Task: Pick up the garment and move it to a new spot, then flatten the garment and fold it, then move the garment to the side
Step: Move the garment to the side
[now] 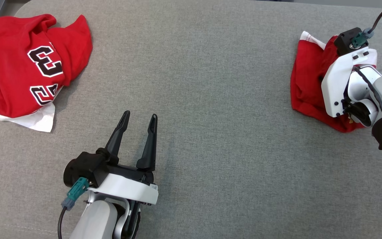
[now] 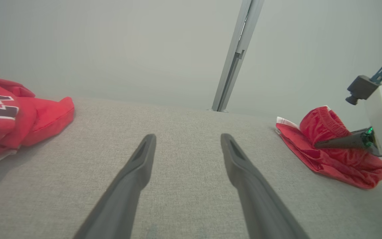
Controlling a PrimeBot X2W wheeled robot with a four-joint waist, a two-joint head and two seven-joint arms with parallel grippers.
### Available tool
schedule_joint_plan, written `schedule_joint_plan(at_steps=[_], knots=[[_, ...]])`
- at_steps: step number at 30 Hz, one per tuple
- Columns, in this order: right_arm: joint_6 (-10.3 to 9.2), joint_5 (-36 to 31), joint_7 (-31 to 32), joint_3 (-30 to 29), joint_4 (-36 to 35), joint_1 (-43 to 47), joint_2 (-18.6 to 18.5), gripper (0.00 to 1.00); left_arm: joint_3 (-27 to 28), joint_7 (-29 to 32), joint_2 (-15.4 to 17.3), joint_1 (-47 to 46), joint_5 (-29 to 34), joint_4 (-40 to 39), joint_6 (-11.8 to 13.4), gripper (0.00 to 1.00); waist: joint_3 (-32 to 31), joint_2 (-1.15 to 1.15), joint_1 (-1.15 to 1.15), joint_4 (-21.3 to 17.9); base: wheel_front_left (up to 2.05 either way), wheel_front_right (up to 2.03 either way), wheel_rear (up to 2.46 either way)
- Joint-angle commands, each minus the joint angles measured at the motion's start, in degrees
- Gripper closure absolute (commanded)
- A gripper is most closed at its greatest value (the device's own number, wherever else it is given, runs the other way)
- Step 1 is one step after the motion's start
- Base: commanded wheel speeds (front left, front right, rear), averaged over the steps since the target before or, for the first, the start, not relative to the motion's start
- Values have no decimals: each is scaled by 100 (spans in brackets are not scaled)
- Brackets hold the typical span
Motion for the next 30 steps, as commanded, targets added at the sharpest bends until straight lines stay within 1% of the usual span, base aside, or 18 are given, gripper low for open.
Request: schedule_joint_plan(at_steps=[1,9,14,20,24,26,30], knots=[[0,-8,-122,12,61,-71,42,0,-4,2,21,-72,-27,13,7,0,16,0,0,27,0,0,0],[0,87,-415,-13,201,-150,266,0,-15,3,21,-34,-18,73,34,0,-63,0,0,6,0,0,0],[0,351,-581,-154,144,-132,456,0,-1,3,22,69,-12,130,47,0,-231,0,0,-80,0,0,0],[0,494,-940,-217,-33,-156,464,0,70,2,22,155,42,138,44,0,-461,0,0,-260,0,0,0],[0,365,-1512,-225,-213,-99,253,0,145,3,22,193,68,90,29,0,-629,0,0,-433,0,0,0],[0,291,-1901,-248,-318,0,145,0,200,2,23,207,78,43,38,0,-703,0,0,-527,0,0,0],[0,155,-2828,-500,-447,266,-124,0,315,3,22,276,97,-91,50,0,-841,0,0,-713,0,0,0]])
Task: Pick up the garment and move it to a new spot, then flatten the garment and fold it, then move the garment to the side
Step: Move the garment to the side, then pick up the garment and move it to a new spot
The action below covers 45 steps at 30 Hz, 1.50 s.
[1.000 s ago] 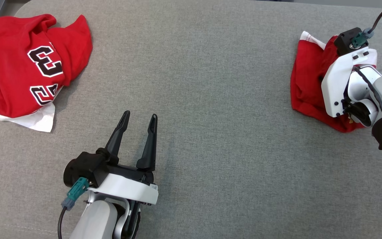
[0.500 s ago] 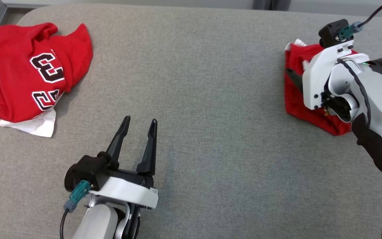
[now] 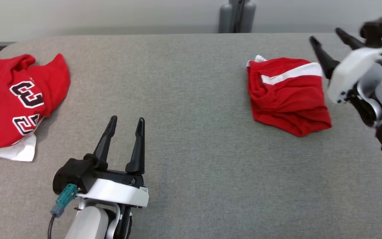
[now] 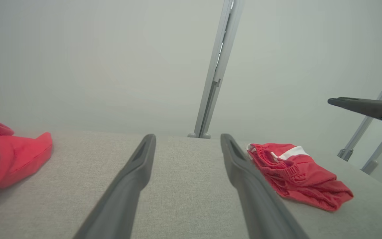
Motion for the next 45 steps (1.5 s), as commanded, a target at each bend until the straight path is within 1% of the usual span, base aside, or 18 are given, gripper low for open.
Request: schedule_joint_plan(at_steps=[1,3,5,6,7,9,11,13,15,17,20,23,26,40,44,45], knots=[[0,-96,-340,-97,-33,176,-101,0,57,3,21,75,37,-67,31,0,-119,0,0,-137,0,0,0],[0,-164,-746,-351,-40,404,-173,0,131,3,22,98,56,-147,41,0,-177,0,0,-224,0,0,0],[0,-363,-923,-719,-87,603,-277,0,217,3,22,108,63,-231,53,0,-206,0,0,-314,0,0,0],[0,-518,-942,-1043,-196,690,-342,0,256,3,22,118,80,-263,57,0,-208,0,0,-357,0,0,0],[0,-677,-951,-1488,-429,820,-376,0,294,3,20,130,99,-296,54,0,-204,0,0,-399,0,0,0],[0,-1192,-944,-2519,-1067,1480,-339,0,376,3,25,152,126,-347,53,0,-180,0,0,-476,0,0,0],[0,-1848,-944,-3472,-1838,2284,-121,0,446,3,20,172,179,-389,41,0,-162,0,0,-545,0,0,0],[0,-2451,-948,-4380,-2643,3046,249,0,512,3,23,209,215,-400,13,0,-151,0,0,-599,0,0,0],[0,-2967,-949,-4992,-3320,3782,683,0,562,2,24,230,260,-401,-16,0,-142,0,0,-634,0,0,0],[0,-3316,-947,-5345,-3817,4392,1109,0,622,3,22,245,318,-415,-42,0,-135,0,0,-668,0,0,0],[0,-3623,-949,-5631,-4260,4933,1524,0,694,3,22,353,419,-419,-68,0,-132,0,0,-704,0,0,0],[0,-3773,-949,-5712,-4482,5251,1717,0,747,2,22,439,540,-454,-63,0,-140,0,0,-725,0,0,0],[0,-3819,-949,-5727,-4569,5418,1807,0,776,3,22,575,652,-453,-71,0,-157,0,0,-741,0,0,0],[0,-3883,-950,-5657,-4469,5547,1899,0,717,3,22,651,603,-374,-107,0,-173,0,0,-657,0,0,0],[0,-3710,-951,-5599,-4322,5482,1880,0,689,3,22,626,575,-322,-72,0,-115,0,0,-609,0,0,0],[0,-3524,-950,-5500,-4143,5374,1790,0,669,3,22,592,560,-252,-50,0,-58,0,0,-576,0,0,0]])
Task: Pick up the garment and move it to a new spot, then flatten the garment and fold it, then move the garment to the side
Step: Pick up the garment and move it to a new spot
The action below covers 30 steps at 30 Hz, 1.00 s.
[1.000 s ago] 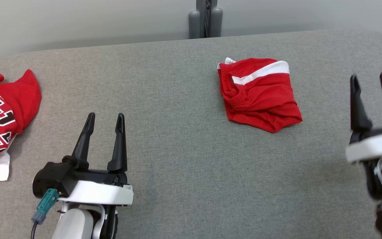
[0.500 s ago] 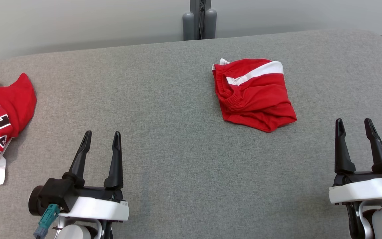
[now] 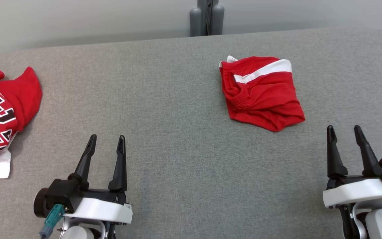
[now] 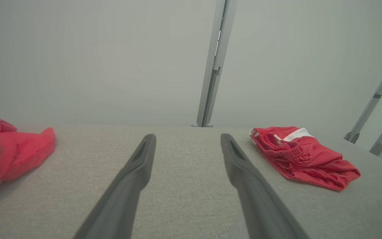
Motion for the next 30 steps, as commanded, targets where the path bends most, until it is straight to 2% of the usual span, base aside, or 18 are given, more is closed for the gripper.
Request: schedule_joint_plan(at_steps=[1,5,7,10,18,24,30], knots=[[2,136,-12,40,86,-115,-92,0,0,3,24,-85,-15,39,29,0,51,0,0,38,0,0,0],[2,1085,300,138,371,-551,-390,0,-62,3,24,-135,9,369,302,0,204,0,0,179,0,0,0],[2,1628,672,209,470,-733,-580,0,-138,3,20,-220,0,491,364,0,296,0,0,270,0,0,0],[2,2437,1453,269,647,-1097,-900,0,-239,3,24,-289,-33,563,364,0,438,0,0,388,0,0,0],[2,3963,3244,406,1145,-2037,-1687,0,-375,3,24,-537,43,586,288,0,885,0,0,684,0,0,0],[2,4488,3989,459,1592,-2597,-2080,0,-425,3,24,-692,79,566,239,0,1220,0,0,900,0,0,0],[2,4770,4473,553,2097,-3003,-2159,0,-492,3,20,-732,82,599,216,0,1375,0,0,1076,0,0,0]])
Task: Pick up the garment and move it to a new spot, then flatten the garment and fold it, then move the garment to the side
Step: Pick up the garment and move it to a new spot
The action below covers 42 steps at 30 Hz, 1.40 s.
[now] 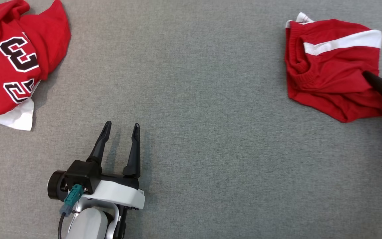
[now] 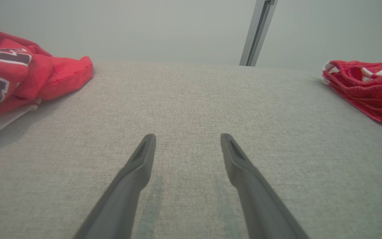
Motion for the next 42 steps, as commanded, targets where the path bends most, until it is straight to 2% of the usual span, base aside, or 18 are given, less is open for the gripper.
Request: schedule_joint_plan(at_steps=[1,12,13,14,15,16,22,27,32,42], knots=[[4,57,70,11,50,-129,-63,0,-16,2,16,-72,21,-3,-31,0,74,0,0,81,0,0,0],[3,247,369,474,270,-670,1,0,-114,2,18,-252,-5,-69,8,0,334,0,0,271,0,0,0],[3,249,376,548,260,-697,7,21,-127,2,18,-264,-2,-78,5,0,349,0,0,275,0,0,0],[3,239,385,611,240,-717,-1,60,-149,2,17,-279,16,-91,-8,0,364,0,0,276,0,0,0],[3,234,386,681,219,-735,-13,76,-171,2,18,-287,34,-107,-17,0,376,0,0,276,0,0,0],[3,227,375,743,193,-750,-37,100,-195,2,18,-292,52,-120,-26,0,386,0,0,274,0,0,0],[3,137,198,1088,131,-851,-228,100,-344,2,17,-329,114,-234,-58,0,402,0,0,211,0,0,0],[2,84,10,1408,104,-934,-386,100,-344,2,18,-353,179,-303,-112,0,391,0,0,-3,0,0,0],[3,120,-31,1722,61,-1072,-552,100,-383,2,19,-424,419,-427,-242,0,459,0,0,-358,0,0,0],[3,16,-212,2349,-25,-1533,-972,100,-597,2,19,-773,919,-467,-573,0,981,0,0,-1195,0,0,0]])
